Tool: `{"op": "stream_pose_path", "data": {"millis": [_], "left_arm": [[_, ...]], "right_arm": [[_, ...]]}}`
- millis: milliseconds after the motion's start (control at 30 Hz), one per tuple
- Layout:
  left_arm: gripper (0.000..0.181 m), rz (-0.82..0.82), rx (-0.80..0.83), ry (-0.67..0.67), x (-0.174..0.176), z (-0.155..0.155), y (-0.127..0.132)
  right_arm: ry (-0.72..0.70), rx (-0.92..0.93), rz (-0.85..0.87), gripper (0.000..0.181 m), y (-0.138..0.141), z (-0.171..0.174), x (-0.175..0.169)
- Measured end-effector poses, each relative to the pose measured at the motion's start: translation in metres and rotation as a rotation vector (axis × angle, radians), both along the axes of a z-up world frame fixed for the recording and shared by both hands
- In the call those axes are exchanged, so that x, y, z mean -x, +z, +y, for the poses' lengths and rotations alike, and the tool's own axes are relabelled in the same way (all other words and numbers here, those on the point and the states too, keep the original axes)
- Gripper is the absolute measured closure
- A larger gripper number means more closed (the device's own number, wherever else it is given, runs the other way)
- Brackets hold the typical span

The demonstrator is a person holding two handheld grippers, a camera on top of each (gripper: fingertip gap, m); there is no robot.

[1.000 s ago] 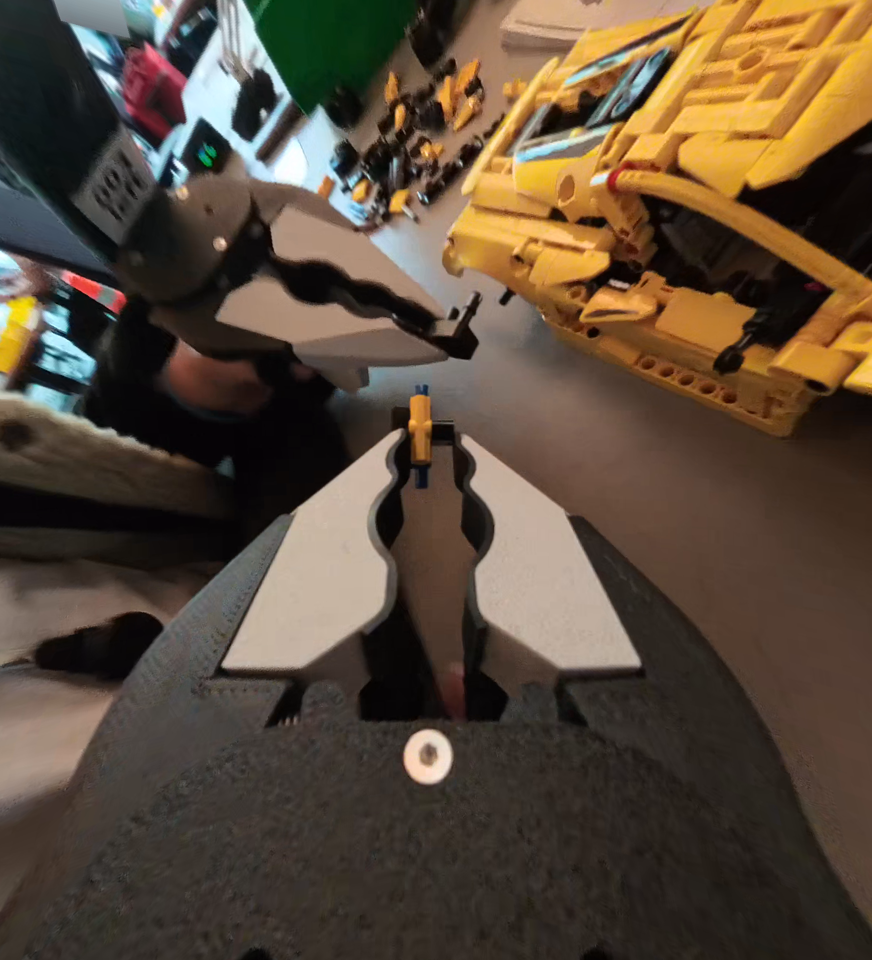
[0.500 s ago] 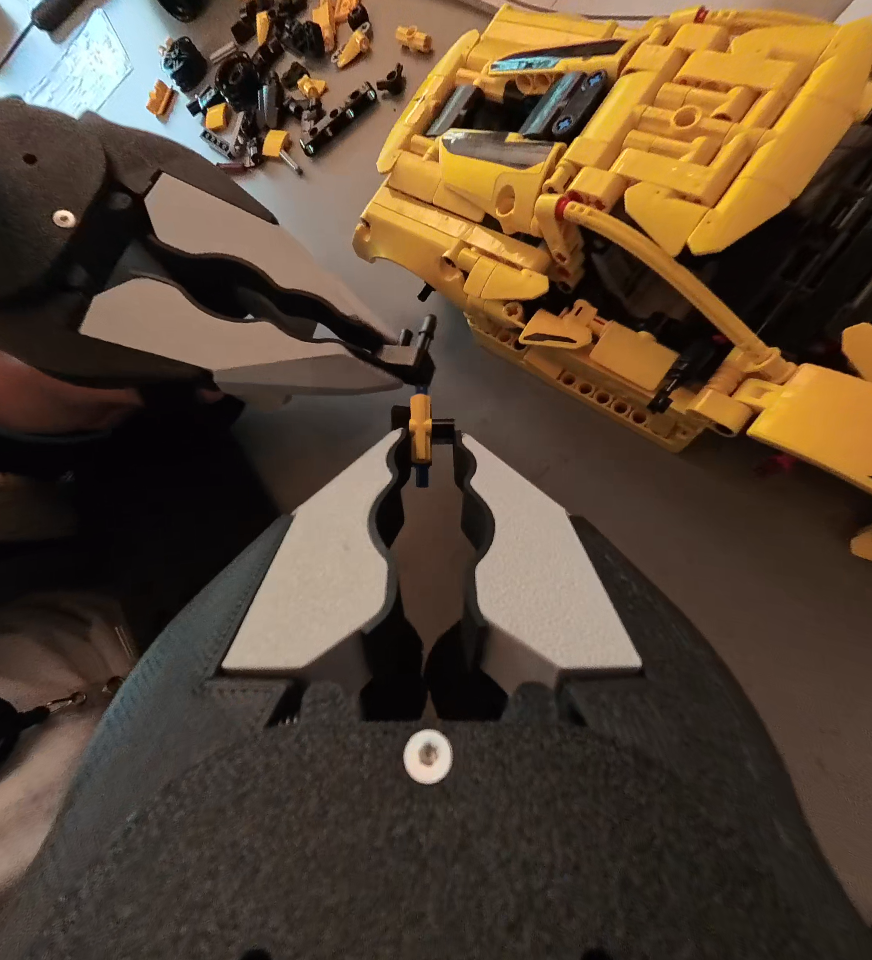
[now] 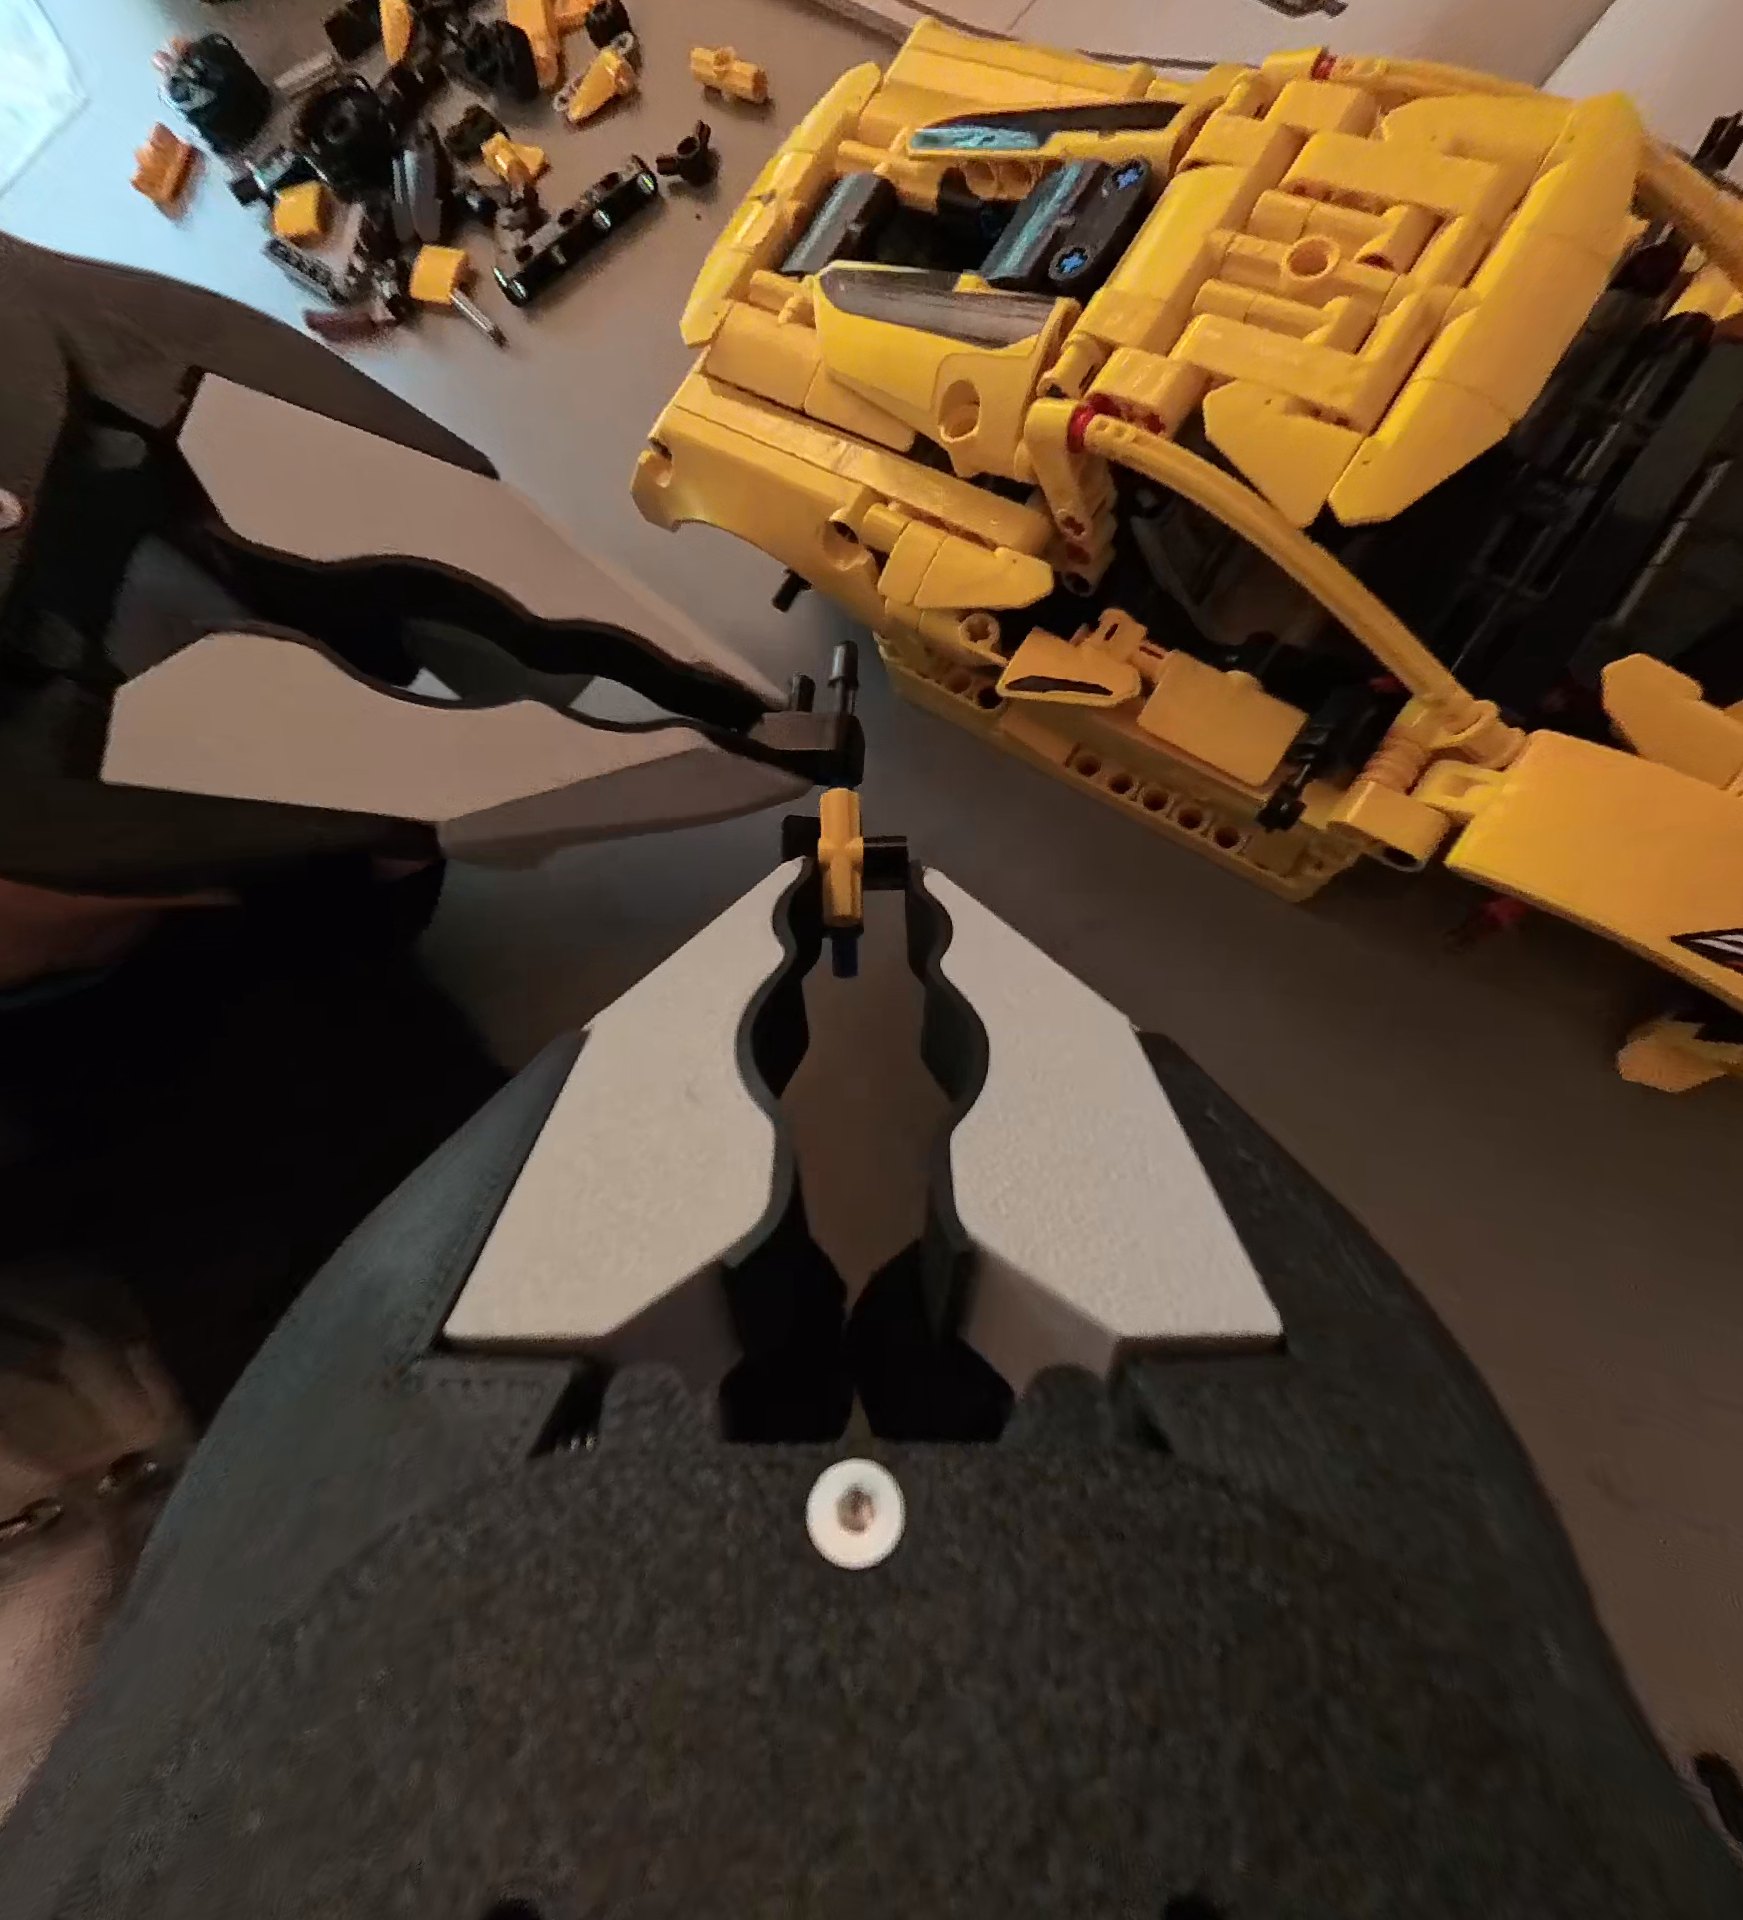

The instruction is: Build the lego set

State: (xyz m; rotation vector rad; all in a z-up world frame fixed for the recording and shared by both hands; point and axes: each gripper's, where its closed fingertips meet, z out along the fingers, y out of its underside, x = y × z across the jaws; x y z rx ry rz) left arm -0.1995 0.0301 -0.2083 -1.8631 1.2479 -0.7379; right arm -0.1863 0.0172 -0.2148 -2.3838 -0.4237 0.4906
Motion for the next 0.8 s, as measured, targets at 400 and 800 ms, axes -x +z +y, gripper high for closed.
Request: {"op": "stream_pose_path", "data": {"millis": [400,800], "left_arm": [[0.174,0.021,-0.030,0.011,-0.004,-0.002,0.000],[0.174,0.044,0.009,0.039,-0.004,0.001,-0.007]], "right_arm": [[-0.063,0.038,0.106,0.166,-0.001,-0.001,-0.003],[-0.052,-0.100,-0.241,0.166,-0.005,0.004,-0.006]]}}
